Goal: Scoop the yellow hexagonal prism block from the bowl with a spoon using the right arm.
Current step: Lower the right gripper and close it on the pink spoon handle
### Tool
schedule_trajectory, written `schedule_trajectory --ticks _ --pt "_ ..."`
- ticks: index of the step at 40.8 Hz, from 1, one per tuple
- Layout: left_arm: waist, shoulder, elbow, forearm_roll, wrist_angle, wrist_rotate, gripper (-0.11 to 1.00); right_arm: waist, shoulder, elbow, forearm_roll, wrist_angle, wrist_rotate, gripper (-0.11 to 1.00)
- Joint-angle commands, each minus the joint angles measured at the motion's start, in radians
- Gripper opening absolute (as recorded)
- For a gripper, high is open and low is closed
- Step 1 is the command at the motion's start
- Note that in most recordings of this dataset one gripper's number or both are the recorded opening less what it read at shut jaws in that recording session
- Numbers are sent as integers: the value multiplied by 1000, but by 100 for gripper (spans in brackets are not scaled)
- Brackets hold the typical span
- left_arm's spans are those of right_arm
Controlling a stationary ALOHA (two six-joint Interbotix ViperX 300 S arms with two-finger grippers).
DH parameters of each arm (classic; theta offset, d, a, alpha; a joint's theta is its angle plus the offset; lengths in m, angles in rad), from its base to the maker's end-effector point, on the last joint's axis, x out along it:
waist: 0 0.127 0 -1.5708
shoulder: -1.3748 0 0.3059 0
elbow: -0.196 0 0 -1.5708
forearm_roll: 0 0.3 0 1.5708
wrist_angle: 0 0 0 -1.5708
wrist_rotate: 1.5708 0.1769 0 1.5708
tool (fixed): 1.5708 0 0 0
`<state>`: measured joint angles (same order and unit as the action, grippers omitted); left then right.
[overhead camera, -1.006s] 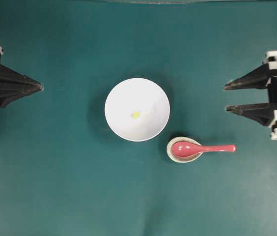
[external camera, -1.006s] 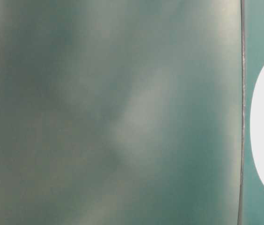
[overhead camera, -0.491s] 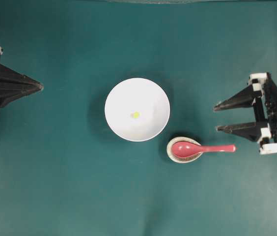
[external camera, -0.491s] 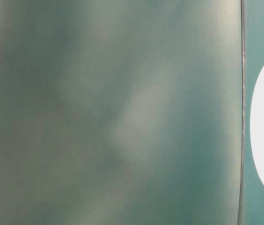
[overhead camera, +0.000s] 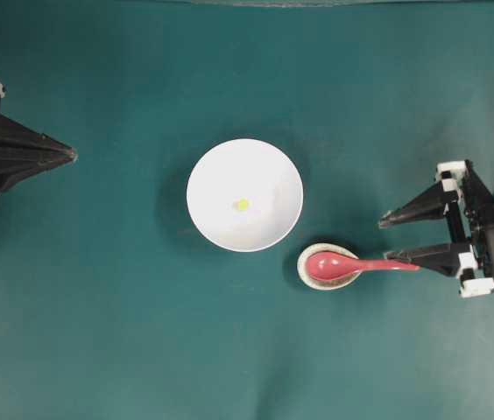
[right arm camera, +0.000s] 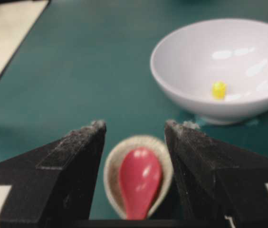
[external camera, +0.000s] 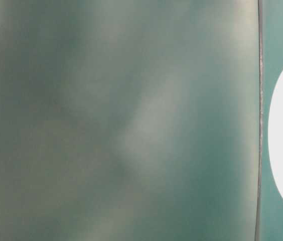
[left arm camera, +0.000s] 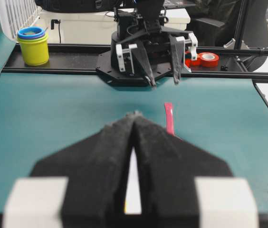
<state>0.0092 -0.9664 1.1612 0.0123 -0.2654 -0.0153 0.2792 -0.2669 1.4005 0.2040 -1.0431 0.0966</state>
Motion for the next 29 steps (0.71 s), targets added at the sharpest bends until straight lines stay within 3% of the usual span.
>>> schedule_trajectory --ticks 1,17,22,29 --pt "2 11 -25 3 -5 -2 3 37 52 -12 31 -49 -2 58" --pt "2 12 -23 3 -5 -2 3 173 281 -40 229 -155 -2 58" --pt "2 14 -23 3 -5 -2 3 202 325 -48 261 -170 -2 58" --pt "2 14 -25 3 -3 -3 3 219 377 -52 270 -175 -2 58"
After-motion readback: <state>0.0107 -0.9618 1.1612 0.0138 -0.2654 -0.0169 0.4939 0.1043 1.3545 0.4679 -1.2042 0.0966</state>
